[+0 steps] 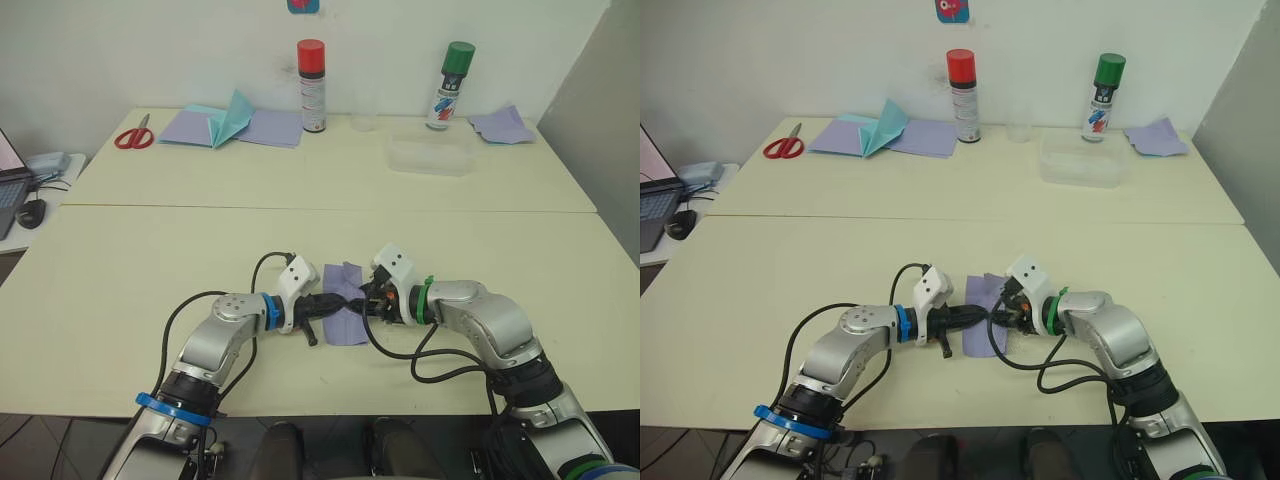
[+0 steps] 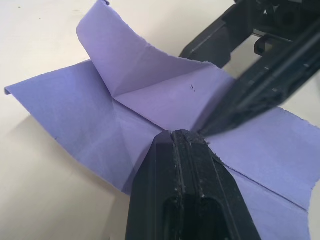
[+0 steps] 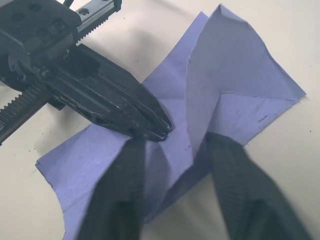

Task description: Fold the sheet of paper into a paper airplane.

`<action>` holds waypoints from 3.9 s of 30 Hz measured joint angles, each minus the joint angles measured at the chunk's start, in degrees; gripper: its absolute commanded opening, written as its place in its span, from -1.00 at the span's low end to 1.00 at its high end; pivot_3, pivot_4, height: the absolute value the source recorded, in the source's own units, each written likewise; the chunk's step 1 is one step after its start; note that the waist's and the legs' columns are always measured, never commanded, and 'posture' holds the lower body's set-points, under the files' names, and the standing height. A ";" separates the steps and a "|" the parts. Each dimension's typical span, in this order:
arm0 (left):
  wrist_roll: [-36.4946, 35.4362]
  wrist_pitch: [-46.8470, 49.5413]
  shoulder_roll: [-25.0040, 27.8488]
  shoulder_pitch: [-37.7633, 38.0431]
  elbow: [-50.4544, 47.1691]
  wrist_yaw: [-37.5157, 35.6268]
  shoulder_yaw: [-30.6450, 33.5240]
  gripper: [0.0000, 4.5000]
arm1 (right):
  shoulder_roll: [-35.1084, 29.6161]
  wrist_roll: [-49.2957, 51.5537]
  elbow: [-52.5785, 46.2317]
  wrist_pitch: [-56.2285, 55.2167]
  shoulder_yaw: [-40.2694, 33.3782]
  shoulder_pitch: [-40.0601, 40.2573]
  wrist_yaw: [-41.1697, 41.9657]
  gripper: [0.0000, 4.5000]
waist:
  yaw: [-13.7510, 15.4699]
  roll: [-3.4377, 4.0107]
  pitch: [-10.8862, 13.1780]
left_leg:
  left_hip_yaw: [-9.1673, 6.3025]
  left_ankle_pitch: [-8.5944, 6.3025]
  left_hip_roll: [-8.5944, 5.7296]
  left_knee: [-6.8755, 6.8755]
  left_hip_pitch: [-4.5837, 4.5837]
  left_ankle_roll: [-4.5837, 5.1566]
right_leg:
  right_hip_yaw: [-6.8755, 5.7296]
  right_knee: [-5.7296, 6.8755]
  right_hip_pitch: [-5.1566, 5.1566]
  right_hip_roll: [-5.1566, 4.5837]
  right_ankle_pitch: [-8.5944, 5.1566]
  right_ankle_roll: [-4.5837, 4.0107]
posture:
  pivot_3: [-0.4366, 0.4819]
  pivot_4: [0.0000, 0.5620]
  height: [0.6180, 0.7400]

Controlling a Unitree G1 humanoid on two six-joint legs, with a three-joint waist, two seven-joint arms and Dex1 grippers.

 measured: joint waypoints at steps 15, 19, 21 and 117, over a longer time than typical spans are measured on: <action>0.20 -2.14 -0.36 -0.73 1.17 -0.17 -1.28 -1.00 | 1.27 7.03 -1.99 9.07 -7.46 -0.30 -3.93 -0.99 | 0.29 0.02 -0.01 | -0.05 0.01 -0.07 0.04 -0.39 0.01 | -0.05 -0.35 -0.05 -0.02 0.15 0.23 | -0.05 -0.47 1.00; 0.54 -2.70 -0.23 -0.94 1.73 -0.18 -1.80 -1.00 | -0.06 9.28 -4.66 11.31 -11.29 -0.69 -4.97 -0.99 | 0.26 0.03 -0.04 | -0.06 0.02 -0.05 0.05 -0.35 0.03 | -0.06 -0.35 -0.04 -0.02 0.17 0.27 | -0.05 -0.47 1.00; 0.90 -3.31 -0.14 -1.02 1.99 -0.18 -1.96 -1.00 | -0.41 9.84 -5.19 12.38 -12.33 -0.69 -5.39 -0.99 | 0.24 0.05 -0.04 | -0.07 0.05 -0.03 0.05 -0.35 0.08 | -0.05 -0.34 -0.04 -0.02 0.18 0.28 | -0.05 -0.47 1.00; 7.23 -10.73 4.63 -2.84 3.97 -5.69 -5.17 -1.00 | -2.91 4.49 0.96 -24.64 -12.32 12.44 -2.13 -0.92 | 0.01 0.30 -1.14 | 0.09 0.10 -0.09 0.16 -0.11 0.16 | 0.00 -0.19 0.10 0.25 0.20 0.29 | -0.05 -0.47 1.00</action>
